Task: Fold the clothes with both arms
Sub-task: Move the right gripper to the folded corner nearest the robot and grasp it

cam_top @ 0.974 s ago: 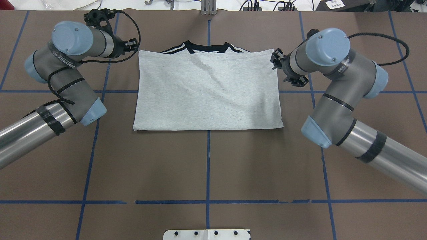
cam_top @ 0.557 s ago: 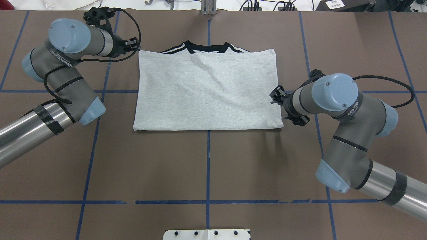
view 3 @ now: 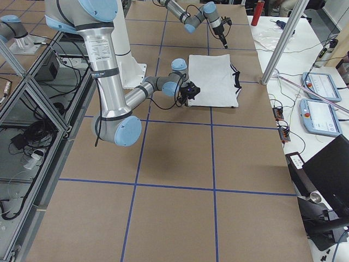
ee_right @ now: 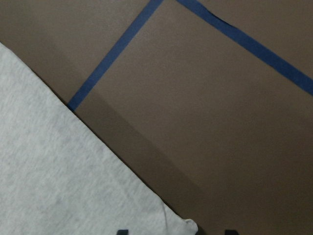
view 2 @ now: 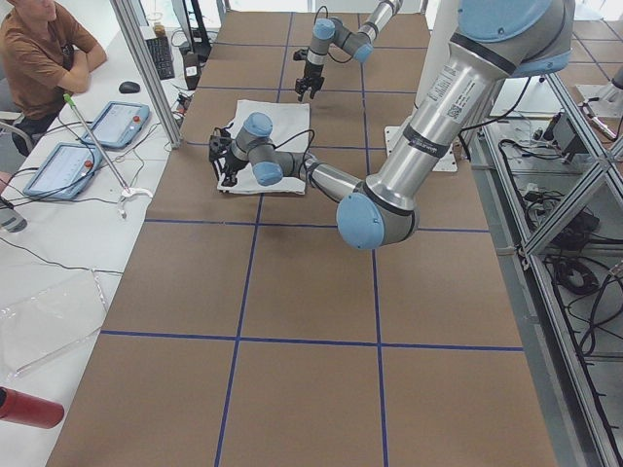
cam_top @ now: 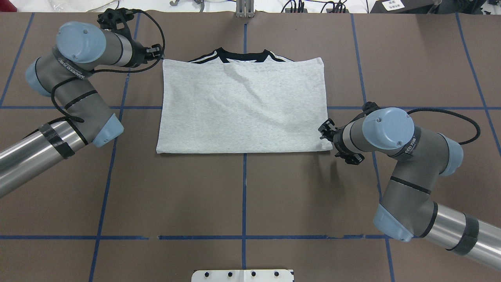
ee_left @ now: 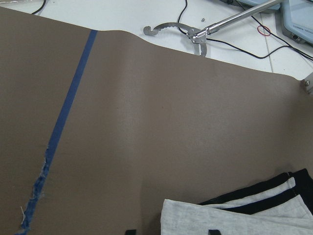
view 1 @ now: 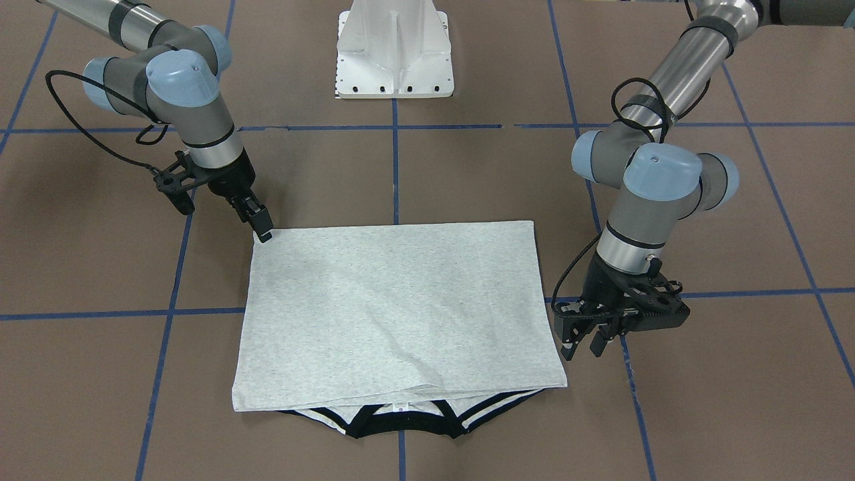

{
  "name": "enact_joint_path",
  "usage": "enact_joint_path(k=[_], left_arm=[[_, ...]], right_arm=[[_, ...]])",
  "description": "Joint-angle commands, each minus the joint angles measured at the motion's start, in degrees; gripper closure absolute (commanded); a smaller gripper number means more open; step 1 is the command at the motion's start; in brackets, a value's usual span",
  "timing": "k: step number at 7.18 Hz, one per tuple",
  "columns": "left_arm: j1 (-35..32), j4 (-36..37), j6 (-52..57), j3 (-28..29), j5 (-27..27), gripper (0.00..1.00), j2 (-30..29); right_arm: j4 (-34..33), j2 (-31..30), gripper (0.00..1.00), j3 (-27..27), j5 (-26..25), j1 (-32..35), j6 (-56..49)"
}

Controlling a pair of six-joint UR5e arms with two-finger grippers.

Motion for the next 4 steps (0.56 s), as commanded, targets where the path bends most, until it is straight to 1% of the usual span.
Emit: enact_joint_path(k=[1, 2, 3, 4], left_arm=[[0.00, 0.00, -0.02, 0.00, 0.03, 0.42, 0.00], [0.00, 0.00, -0.02, 0.00, 0.11, 0.42, 0.09], [0.00, 0.09, 0.06, -1.22, 0.03, 0.42, 1.05], [0.00, 0.18, 0.06, -2.02, 0.03, 0.42, 1.58]], right_arm=[[0.08, 0.22, 0.28, -1.22, -0.01, -0.38, 0.38], [0.08, 0.39, 0.29, -1.23, -0.01, -0.38, 0.47], [0.08, 0.30, 0.30, -1.57, -0.09, -0.38, 0.47], [0.08, 0.30, 0.36, -1.49, -0.09, -0.38, 0.47]])
